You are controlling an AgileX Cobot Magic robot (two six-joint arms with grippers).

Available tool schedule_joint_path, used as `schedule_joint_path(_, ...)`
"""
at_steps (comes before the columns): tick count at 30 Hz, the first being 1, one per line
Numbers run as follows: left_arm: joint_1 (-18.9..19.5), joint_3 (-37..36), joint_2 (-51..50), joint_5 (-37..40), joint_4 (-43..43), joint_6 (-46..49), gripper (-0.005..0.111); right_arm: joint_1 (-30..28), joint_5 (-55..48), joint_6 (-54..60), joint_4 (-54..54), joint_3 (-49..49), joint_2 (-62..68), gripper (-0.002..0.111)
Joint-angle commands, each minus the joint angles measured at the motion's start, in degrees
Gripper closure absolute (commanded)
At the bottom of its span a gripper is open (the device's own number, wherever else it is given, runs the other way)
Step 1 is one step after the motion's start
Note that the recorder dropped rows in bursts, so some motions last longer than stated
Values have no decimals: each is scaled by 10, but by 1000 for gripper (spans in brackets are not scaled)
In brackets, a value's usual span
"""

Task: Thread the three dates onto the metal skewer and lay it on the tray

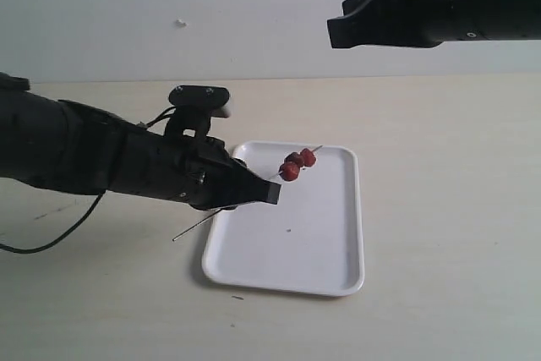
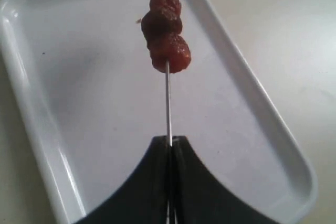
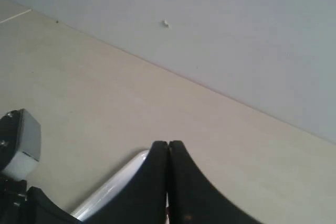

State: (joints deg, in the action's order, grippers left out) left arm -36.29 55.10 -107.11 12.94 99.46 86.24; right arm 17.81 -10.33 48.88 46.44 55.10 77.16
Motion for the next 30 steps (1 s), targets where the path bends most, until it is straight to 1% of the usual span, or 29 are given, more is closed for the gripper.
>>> schedule_joint_path(1, -3, 15, -30, 0, 5, -8, 107, -3, -4, 6, -6, -3, -5, 108)
schedule_joint_path(11, -3, 15, -56, 5, 5, 11, 105, -3, -5, 6, -6, -3, -5, 108)
schedule_joint_path(13, -3, 15, -59, 11, 5, 15, 98, -3, -5, 6, -6, -3, -5, 108)
schedule_joint_path(16, -3, 15, -58, 17, 5, 22, 80, -3, -5, 6, -6, -3, -5, 108)
schedule_joint_path(18, -3, 15, -56, 17, 5, 23, 70, -3, -5, 6, -6, -3, -5, 108)
schedule_joint_path(20, -3, 15, -53, 17, 5, 23, 64, -3, -5, 6, -6, -3, -5, 108)
schedule_joint_path(26, -3, 15, -31, 7, 5, 23, 51, -3, -5, 6, -6, -3, -5, 108)
schedule_joint_path(30, -3, 15, 1, -52, 5, 25, 50, -3, -4, 10, -20, -3, -5, 108)
